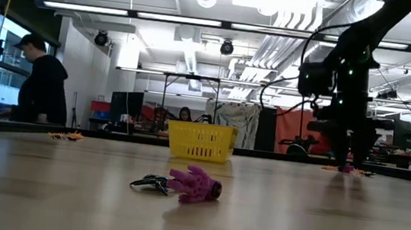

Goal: Sort Halloween decoration
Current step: Put the top skeleton toy into the yellow bin

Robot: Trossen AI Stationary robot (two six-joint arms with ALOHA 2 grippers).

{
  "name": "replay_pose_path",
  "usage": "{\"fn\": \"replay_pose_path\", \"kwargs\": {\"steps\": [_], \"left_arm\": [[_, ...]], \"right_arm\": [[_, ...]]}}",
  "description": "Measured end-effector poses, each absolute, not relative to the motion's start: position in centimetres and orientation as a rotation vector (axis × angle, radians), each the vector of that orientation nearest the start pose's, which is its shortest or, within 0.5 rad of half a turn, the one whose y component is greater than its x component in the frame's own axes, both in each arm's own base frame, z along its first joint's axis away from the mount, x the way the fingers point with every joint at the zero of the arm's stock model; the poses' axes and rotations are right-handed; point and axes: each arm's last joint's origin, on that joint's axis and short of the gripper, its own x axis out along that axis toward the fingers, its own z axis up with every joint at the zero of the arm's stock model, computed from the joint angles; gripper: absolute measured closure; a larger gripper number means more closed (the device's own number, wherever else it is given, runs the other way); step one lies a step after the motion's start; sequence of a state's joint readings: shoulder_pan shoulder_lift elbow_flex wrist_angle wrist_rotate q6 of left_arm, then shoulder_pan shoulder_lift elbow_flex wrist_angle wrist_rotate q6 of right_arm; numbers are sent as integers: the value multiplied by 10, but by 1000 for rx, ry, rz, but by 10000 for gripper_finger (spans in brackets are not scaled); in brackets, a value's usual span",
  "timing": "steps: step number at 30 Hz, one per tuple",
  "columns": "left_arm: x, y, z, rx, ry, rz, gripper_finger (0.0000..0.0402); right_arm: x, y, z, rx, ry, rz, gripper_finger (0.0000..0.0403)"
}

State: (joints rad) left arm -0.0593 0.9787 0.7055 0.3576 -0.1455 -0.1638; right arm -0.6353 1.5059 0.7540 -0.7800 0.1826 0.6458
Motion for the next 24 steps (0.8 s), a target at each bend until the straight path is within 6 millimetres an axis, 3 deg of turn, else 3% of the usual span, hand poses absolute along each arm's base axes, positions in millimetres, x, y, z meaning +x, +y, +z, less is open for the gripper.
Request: {"fn": "replay_pose_path", "kwargs": {"steps": [7, 20, 24], "left_arm": [[221, -9, 322, -172, -90, 79, 213], [221, -9, 322, -171, -89, 79, 213], [221, -9, 322, -170, -89, 79, 213]], "right_arm": [[184, -142, 138, 827, 1297, -1121, 222], [183, -142, 137, 799, 1321, -1123, 385], [181, -137, 143, 783, 1343, -1086, 390]]}}
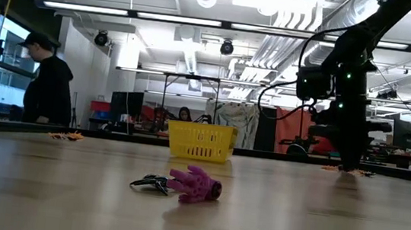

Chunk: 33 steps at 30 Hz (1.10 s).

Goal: Sort Halloween decoration
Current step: Put the top skeleton toy into the yellow bin

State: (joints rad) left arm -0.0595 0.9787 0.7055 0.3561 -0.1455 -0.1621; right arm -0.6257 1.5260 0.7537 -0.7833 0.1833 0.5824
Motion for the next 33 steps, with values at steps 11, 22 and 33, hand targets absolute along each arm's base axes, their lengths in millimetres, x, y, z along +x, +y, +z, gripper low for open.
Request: {"fn": "replay_pose_path", "kwargs": {"steps": [11, 22, 33], "left_arm": [[221, -9, 323, -137, -91, 80, 213], [221, -9, 323, -137, -95, 80, 213], [221, -9, 323, -136, -96, 80, 213]], "right_arm": [[161, -100, 219, 675, 1023, -946, 399], [152, -52, 317, 358, 239, -377, 397], [192, -4, 348, 146, -108, -31, 396]]}}
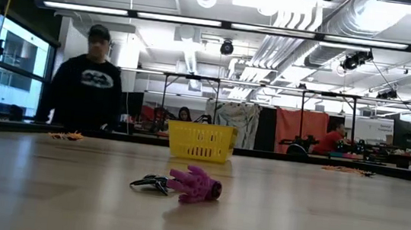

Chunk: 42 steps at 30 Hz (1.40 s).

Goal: Sort Halloween decoration
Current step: Put the top skeleton toy into the yellow bin

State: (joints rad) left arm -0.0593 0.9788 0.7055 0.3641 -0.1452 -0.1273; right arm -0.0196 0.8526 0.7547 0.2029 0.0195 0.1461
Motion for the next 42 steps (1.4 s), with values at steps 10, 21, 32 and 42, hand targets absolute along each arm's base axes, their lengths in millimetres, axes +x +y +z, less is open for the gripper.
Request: {"fn": "replay_pose_path", "kwargs": {"steps": [10, 21, 32, 42], "left_arm": [[221, -9, 323, -137, -95, 80, 213], [221, -9, 321, -126, -71, 82, 213], [221, -9, 318, -123, -43, 83, 213], [221, -9, 318, -123, -44, 83, 213]], "right_arm": [[223, 12, 326, 128, -1, -17, 396], [224, 13, 327, 133, -17, 15, 396], [224, 13, 327, 135, -15, 16, 396], [239, 8, 315, 224, 73, -34, 396]]}}
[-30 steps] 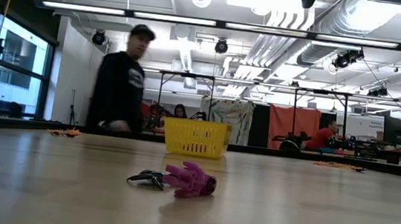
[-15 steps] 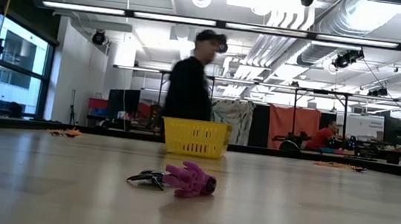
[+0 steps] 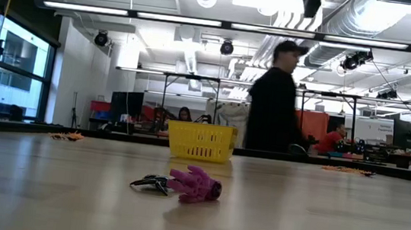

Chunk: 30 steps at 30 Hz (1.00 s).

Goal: Sort Halloween decoration
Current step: Put the top skeleton toy into the yellow bin

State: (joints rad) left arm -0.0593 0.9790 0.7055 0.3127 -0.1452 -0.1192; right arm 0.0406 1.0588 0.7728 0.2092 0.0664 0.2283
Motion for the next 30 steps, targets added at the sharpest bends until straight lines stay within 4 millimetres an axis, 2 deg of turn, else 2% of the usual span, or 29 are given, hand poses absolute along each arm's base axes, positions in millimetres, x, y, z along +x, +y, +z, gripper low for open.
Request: {"fn": "replay_pose_path", "kwargs": {"steps": [8, 14, 18, 24, 30], "left_arm": [[221, -9, 318, -123, -43, 83, 213], [221, -9, 318, -123, -43, 83, 213], [221, -9, 318, -123, -43, 83, 213], [221, -9, 318, -123, -43, 83, 213], [221, -9, 318, -123, -42, 84, 213]], "right_arm": [[297, -3, 303, 154, 340, -80, 396], [337, -16, 287, 66, 632, -111, 396], [357, -30, 267, 72, 784, -146, 396], [381, -51, 232, 92, 885, -193, 396], [390, -70, 197, 119, 980, -235, 396]]}}
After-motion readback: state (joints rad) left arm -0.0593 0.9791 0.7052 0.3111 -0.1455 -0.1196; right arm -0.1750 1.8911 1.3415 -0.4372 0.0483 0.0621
